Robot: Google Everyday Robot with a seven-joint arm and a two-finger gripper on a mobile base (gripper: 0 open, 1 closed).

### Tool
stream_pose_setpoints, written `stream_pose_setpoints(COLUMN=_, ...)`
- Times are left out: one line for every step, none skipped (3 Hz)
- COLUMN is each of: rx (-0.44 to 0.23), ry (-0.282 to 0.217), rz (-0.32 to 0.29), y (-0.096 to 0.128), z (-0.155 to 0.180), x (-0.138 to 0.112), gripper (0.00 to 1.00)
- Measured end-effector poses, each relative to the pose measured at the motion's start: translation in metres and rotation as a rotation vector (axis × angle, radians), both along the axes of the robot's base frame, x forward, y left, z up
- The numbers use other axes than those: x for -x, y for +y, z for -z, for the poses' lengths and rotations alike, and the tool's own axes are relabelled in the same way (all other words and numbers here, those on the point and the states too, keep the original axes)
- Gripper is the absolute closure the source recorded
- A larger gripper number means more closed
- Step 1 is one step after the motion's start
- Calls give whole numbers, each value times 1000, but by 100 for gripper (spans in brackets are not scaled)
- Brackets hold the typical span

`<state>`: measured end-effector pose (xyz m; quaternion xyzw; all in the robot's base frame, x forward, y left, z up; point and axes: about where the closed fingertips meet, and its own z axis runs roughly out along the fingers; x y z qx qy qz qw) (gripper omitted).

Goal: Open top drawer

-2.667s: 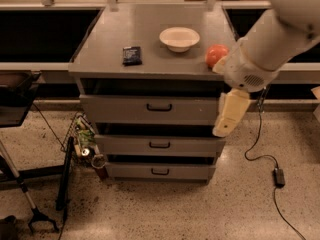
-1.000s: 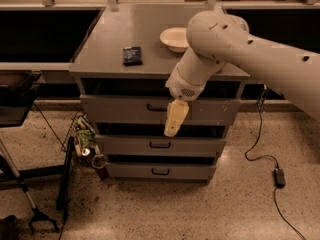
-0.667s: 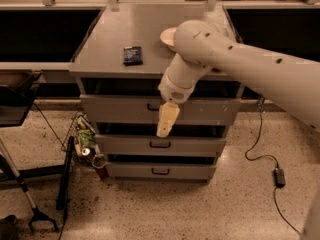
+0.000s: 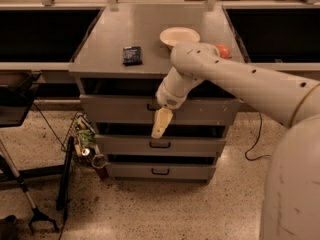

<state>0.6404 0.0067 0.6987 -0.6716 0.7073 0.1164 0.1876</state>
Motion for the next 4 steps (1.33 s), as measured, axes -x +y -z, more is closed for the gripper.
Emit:
stream_pose_setpoints(rx=-52, ry=-25, rz=28, y=7, z=17, x=-17, gripper=0)
stream_pose_setpoints(rx=-110, ry=-111, rz=64, y=16, z=16, x=-34, gripper=0)
stream_pose_setpoints(rx=-134, ry=-145, rz=77, y=22, z=16, x=-41, gripper=0)
stream_pose_setpoints(rx=-106, ry=-131, rz=66, y=32, z=23, x=-50, gripper=0)
